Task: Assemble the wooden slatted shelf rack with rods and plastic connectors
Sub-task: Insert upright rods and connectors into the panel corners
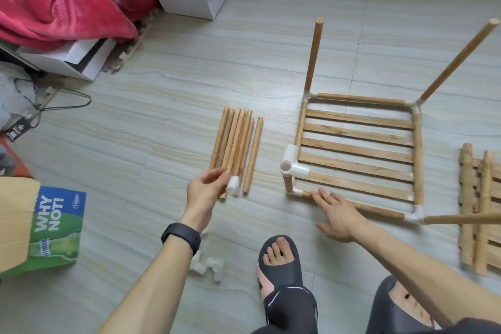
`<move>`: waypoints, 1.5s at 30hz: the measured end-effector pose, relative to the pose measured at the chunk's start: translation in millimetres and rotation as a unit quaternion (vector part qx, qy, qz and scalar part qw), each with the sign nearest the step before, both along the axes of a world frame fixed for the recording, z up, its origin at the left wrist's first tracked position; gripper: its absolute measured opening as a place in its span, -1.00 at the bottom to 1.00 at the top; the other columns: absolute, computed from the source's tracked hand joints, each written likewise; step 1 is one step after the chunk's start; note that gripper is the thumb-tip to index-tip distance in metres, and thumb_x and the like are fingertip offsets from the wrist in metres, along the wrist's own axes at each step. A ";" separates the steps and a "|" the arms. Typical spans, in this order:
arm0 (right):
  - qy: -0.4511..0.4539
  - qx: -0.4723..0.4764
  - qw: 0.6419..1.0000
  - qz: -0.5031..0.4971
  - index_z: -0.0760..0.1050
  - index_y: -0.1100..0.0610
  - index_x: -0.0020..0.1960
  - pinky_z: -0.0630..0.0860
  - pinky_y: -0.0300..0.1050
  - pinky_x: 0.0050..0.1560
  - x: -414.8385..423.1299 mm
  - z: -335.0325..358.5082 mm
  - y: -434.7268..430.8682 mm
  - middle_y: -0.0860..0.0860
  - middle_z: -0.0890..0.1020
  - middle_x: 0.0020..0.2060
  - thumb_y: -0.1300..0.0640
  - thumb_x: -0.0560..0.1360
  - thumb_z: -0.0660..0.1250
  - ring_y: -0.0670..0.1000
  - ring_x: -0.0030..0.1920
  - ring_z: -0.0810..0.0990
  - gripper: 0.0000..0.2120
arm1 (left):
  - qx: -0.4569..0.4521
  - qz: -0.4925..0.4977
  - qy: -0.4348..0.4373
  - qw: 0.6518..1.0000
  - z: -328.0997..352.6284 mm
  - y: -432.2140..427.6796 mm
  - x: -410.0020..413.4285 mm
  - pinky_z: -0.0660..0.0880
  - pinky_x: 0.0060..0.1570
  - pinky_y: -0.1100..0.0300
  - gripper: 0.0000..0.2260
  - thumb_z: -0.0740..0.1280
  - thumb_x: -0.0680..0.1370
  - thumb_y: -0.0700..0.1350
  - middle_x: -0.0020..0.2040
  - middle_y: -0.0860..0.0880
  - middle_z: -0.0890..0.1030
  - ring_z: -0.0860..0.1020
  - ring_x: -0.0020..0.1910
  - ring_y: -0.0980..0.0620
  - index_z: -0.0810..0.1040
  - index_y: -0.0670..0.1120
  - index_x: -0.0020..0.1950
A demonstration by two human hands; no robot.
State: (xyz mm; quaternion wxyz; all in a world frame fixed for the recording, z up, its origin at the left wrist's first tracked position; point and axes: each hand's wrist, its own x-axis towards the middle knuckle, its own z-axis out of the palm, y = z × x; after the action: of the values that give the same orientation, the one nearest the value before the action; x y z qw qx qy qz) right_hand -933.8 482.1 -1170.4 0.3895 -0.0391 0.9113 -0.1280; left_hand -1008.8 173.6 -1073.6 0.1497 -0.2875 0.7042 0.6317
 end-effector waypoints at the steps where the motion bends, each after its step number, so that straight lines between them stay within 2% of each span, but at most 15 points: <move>1: -0.005 -0.027 0.999 -0.031 -0.10 0.05 0.67 0.11 0.04 0.59 -5.1 6.0 2.0 0.06 0.02 0.66 -0.12 0.64 0.21 0.13 0.62 0.09 -0.25 | 0.072 0.042 0.022 0.996 23.6 10.3 -12.0 0.61 -0.12 0.23 -0.78 0.55 0.44 -0.15 0.01 -0.13 0.72 0.71 -0.03 -0.03 0.65 -0.13 0.04; 3: -0.002 -0.095 0.987 -0.127 0.13 0.09 0.64 0.25 -0.05 0.52 -18.0 25.4 6.6 0.08 0.29 0.58 -0.09 0.64 0.26 0.11 0.54 0.31 -0.33 | 0.162 0.072 0.061 0.982 67.4 32.5 -32.2 0.61 -0.19 0.27 -0.67 0.55 0.35 -0.10 -0.10 -0.11 0.74 0.71 -0.15 0.02 0.61 -0.18 0.04; 5: 0.035 -0.191 0.950 -0.244 0.34 0.08 0.55 0.38 -0.03 0.44 -32.0 53.9 10.9 0.05 0.51 0.44 -0.07 0.62 0.33 0.03 0.40 0.50 -0.45 | 0.205 0.048 0.091 0.973 103.4 56.2 -47.4 0.60 -0.20 0.27 -0.64 0.55 0.34 -0.06 -0.15 -0.09 0.72 0.69 -0.20 0.04 0.59 -0.18 0.04; 8: 0.103 -0.372 0.832 -0.398 0.55 -0.04 0.32 0.59 0.03 0.22 -53.0 114.2 15.3 -0.02 0.69 0.16 -0.05 0.61 0.37 -0.07 0.12 0.68 -0.70 | 0.243 -0.011 0.107 0.964 136.5 93.6 -63.3 0.60 -0.20 0.27 -0.70 0.54 0.36 -0.06 -0.12 -0.09 0.72 0.69 -0.19 0.04 0.60 -0.16 0.00; 11: 0.154 -0.510 0.730 -0.429 0.58 -0.04 0.25 0.66 -0.05 0.07 -71.3 182.9 16.2 0.02 0.73 0.07 -0.07 0.55 0.41 -0.01 0.02 0.73 -0.71 | 0.275 -0.036 0.093 0.956 148.1 129.8 -74.7 0.61 -0.22 0.27 -0.75 0.51 0.42 -0.11 -0.14 -0.08 0.73 0.71 -0.19 0.03 0.59 -0.19 0.01; 13: 0.179 -0.553 0.701 -0.414 0.57 -0.01 0.27 0.67 -0.09 0.03 -79.8 215.8 17.1 0.03 0.74 0.03 -0.09 0.48 0.45 0.04 -0.01 0.74 -0.60 | 0.283 -0.052 0.080 0.954 149.0 151.2 -81.0 0.61 -0.23 0.27 -0.76 0.51 0.46 -0.12 -0.14 -0.10 0.73 0.71 -0.19 0.02 0.59 -0.21 0.03; 17: 0.243 -0.540 0.698 -0.403 0.60 0.04 0.22 0.64 -0.17 -0.06 -95.3 232.0 23.4 0.09 0.75 -0.04 0.08 0.51 0.50 0.05 -0.08 0.75 -0.70 | 0.278 -0.106 0.075 0.952 145.9 180.7 -95.1 0.61 -0.16 0.25 -0.62 0.54 0.39 -0.05 0.00 -0.22 0.72 0.71 -0.10 -0.05 0.60 -0.25 0.09; 20: 0.303 -0.493 0.694 -0.428 0.62 0.05 0.18 0.65 -0.14 0.02 -110.6 222.7 35.9 0.06 0.74 -0.01 0.14 0.52 0.50 0.00 -0.04 0.74 -0.75 | 0.269 -0.148 0.073 0.949 139.0 190.1 -111.3 0.65 -0.10 0.20 -0.61 0.53 0.41 -0.05 0.05 -0.21 0.72 0.72 -0.04 -0.11 0.63 -0.23 0.14; 23: 0.367 -0.414 0.728 -0.405 0.65 0.01 0.16 0.62 -0.23 0.01 -126.6 213.8 49.2 -0.10 0.74 -0.03 0.09 0.50 0.53 -0.13 -0.04 0.71 -0.75 | 0.262 -0.195 0.055 0.944 128.6 189.1 -130.4 0.65 0.04 0.14 -0.59 0.52 0.46 -0.01 0.12 -0.16 0.71 0.69 0.09 -0.17 0.64 -0.18 0.23; 27: 0.429 -0.328 0.764 -0.353 0.67 0.00 0.12 0.56 -0.34 -0.07 -150.6 205.7 59.1 -0.15 0.70 -0.04 0.10 0.50 0.53 -0.17 -0.12 0.68 -0.80 | 0.177 -0.266 0.094 0.943 113.1 189.4 -149.8 0.62 -0.07 0.23 -0.62 0.57 0.37 0.05 0.05 -0.13 0.73 0.71 0.00 -0.10 0.71 -0.07 0.13; 33: 0.372 -0.376 0.757 -0.383 0.68 -0.01 0.12 0.58 -0.32 0.00 -191.6 197.4 71.0 -0.15 0.73 -0.05 0.06 0.51 0.52 -0.20 -0.05 0.70 -0.81 | 0.090 -0.291 0.155 0.940 103.1 196.3 -179.4 0.55 -0.17 0.30 -0.81 0.48 0.53 0.02 -0.05 0.01 0.74 0.69 -0.10 0.10 0.69 0.03 0.11; 37: 0.363 -0.375 0.765 -0.377 0.70 -0.05 0.04 0.54 -0.36 -0.06 -220.7 196.1 79.4 -0.21 0.74 -0.14 0.03 0.52 0.51 -0.22 -0.10 0.69 -0.89 | -0.002 -0.337 0.224 0.914 104.3 194.9 -202.7 0.51 -0.03 0.24 -0.57 0.45 0.45 -0.01 0.09 0.15 0.69 0.65 0.03 0.15 0.55 0.25 0.31; 40: 0.353 -0.379 0.771 -0.371 0.71 -0.02 0.07 0.59 -0.24 0.02 -242.6 198.3 84.1 -0.17 0.74 -0.13 0.02 0.52 0.50 -0.19 -0.07 0.70 -0.86 | -0.117 -0.392 0.293 0.864 105.2 193.5 -218.6 0.48 0.01 0.40 -0.41 0.40 0.40 -0.05 0.20 0.32 0.59 0.57 0.12 0.26 0.44 0.39 0.37; 42: 0.355 -0.382 0.772 -0.364 0.71 -0.02 0.08 0.59 -0.23 0.07 -256.3 200.4 86.4 -0.17 0.75 -0.11 0.02 0.52 0.50 -0.20 -0.04 0.69 -0.85 | -0.180 -0.401 0.337 0.833 104.0 196.3 -229.9 0.45 0.04 0.39 -0.47 0.46 0.49 -0.04 0.17 0.37 0.60 0.56 0.12 0.30 0.44 0.34 0.39; 45: 0.354 -0.395 0.764 -0.367 0.71 0.01 0.11 0.59 -0.22 0.10 -274.6 202.2 86.7 -0.14 0.75 -0.08 0.01 0.52 0.50 -0.19 -0.02 0.70 -0.82 | -0.204 -0.367 0.373 0.827 100.9 202.7 -248.2 0.50 0.12 0.20 -0.54 0.49 0.52 0.04 0.15 0.29 0.63 0.57 0.14 0.26 0.47 0.26 0.37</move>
State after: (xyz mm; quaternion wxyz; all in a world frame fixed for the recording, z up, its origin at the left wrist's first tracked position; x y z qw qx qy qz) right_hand -1208.4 568.8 -968.2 -0.0874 0.1052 0.7983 -0.5865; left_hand -1257.0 376.3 -972.7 0.0340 0.2257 0.8730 0.4310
